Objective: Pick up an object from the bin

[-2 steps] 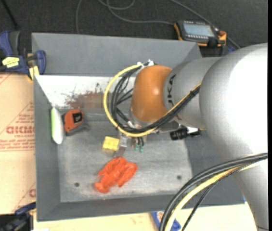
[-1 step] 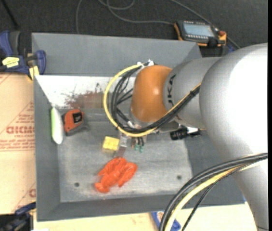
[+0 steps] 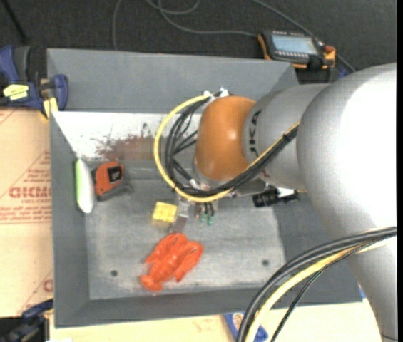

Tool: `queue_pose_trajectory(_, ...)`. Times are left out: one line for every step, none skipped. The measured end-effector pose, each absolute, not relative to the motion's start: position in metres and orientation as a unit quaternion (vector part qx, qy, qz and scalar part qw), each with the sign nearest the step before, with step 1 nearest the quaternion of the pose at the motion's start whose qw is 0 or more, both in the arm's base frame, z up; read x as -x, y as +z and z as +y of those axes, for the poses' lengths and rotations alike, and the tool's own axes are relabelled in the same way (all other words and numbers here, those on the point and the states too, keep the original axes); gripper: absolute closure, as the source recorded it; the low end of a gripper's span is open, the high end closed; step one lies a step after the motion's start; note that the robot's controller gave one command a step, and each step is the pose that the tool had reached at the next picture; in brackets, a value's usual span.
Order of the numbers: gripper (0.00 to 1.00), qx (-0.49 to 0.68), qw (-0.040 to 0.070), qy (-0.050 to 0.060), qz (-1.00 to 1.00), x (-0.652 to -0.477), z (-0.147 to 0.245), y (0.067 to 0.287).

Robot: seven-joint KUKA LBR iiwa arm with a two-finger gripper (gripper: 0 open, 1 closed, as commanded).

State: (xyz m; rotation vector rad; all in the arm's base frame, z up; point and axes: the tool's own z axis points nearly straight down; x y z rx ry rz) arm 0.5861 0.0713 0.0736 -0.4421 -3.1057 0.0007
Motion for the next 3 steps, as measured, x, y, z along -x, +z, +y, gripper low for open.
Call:
queue_pose_trajectory(1.0,0.141,0.002,0.0,-0.99,-0.585,0.071,0.087)
queue_pose_trajectory(1.0,0.141,0.002,0.0,-0.99,-0.585,0.071,0.108)
queue_pose_trajectory(1.0,0.14,-0.003,-0.001,-0.99,-0.587,0.071,0.123)
